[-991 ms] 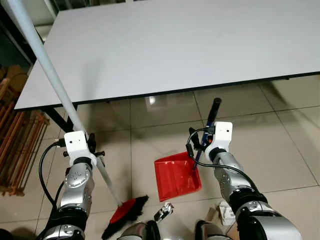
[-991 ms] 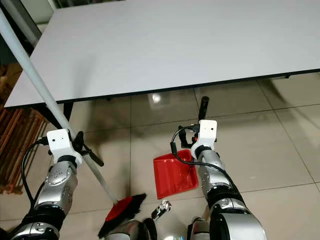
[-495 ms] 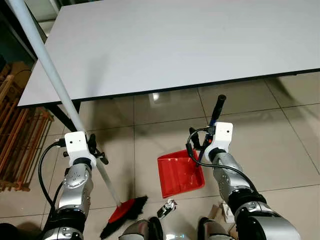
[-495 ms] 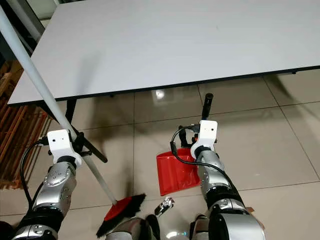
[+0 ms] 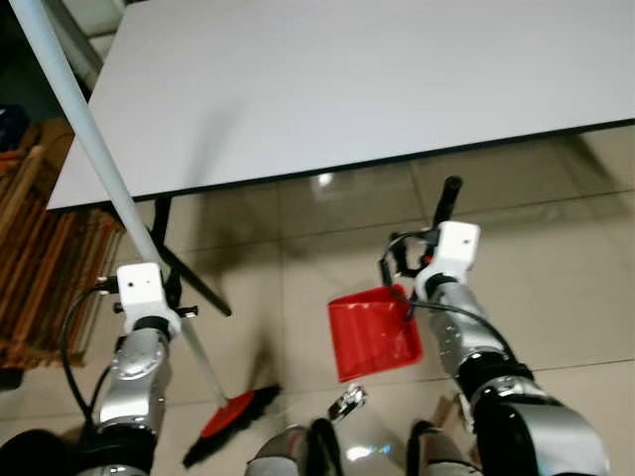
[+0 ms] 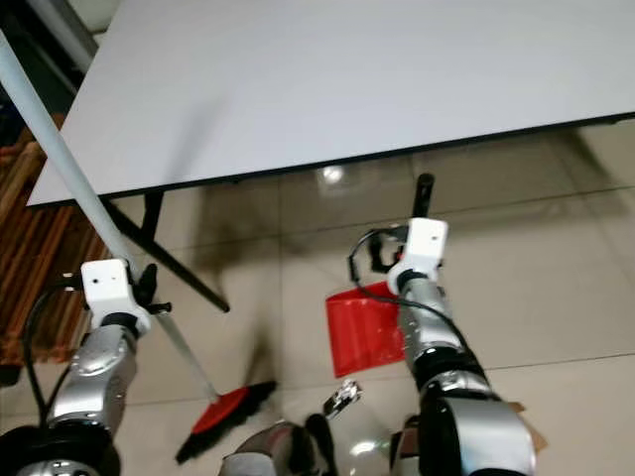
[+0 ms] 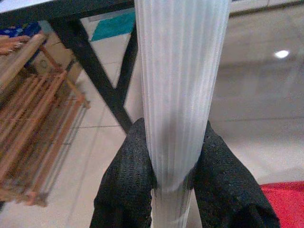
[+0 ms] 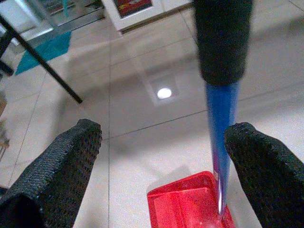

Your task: Sweep floor

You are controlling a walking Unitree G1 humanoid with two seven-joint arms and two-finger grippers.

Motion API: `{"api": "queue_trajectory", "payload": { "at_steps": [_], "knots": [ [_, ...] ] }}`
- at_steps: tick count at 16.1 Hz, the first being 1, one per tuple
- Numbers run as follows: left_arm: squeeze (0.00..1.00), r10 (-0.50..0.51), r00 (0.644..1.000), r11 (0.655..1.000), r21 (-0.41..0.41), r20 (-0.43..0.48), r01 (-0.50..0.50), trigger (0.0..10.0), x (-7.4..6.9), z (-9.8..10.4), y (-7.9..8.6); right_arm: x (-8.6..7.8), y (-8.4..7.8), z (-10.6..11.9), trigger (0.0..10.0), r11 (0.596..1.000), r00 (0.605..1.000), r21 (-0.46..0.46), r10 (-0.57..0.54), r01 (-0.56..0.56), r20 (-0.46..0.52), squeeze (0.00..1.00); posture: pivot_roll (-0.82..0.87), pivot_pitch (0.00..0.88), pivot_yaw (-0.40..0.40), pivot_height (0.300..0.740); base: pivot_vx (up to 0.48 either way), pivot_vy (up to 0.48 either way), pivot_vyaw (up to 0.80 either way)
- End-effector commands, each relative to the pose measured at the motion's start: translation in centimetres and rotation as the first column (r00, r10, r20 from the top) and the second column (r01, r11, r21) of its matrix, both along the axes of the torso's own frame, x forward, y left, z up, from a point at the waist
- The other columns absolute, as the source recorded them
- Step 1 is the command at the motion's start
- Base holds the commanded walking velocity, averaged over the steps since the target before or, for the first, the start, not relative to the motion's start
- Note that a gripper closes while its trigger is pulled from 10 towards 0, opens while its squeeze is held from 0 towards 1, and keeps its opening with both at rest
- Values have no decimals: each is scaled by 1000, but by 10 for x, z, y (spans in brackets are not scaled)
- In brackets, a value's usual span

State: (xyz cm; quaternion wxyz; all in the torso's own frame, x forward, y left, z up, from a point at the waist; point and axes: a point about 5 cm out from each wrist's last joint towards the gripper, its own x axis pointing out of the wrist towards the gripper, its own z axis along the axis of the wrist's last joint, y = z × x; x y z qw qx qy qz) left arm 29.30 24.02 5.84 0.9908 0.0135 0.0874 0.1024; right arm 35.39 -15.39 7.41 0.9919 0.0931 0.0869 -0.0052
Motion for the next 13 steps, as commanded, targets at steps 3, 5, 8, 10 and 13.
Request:
{"api": "queue_trajectory", "payload": {
  "at_steps": [3,5,8,10,13],
  "knots": [
    [0,-5,1000,999,49,10,5,10000,1,11,12,5,-2,8,10000,999,998,5,-50,50,30,0,-31,237,269,740,0,0,0],
    [0,-7,1000,999,48,12,7,10000,2,13,11,8,-5,14,10000,998,997,-14,-57,58,48,0,-33,239,268,740,0,0,0],
    [0,-5,1000,999,43,10,5,10000,2,14,10,10,-13,18,10000,996,995,-42,-76,78,59,0,-28,241,271,740,0,0,0],
    [0,-5,1000,999,45,9,4,10000,2,15,11,10,-20,19,10000,993,993,-63,-96,100,64,0,-25,241,274,740,0,0,0],
    [0,0,1000,999,49,7,0,10000,2,15,14,10,-30,21,10000,988,990,-82,-123,129,68,0,-28,232,271,740,0,0,0]
  ]
}}
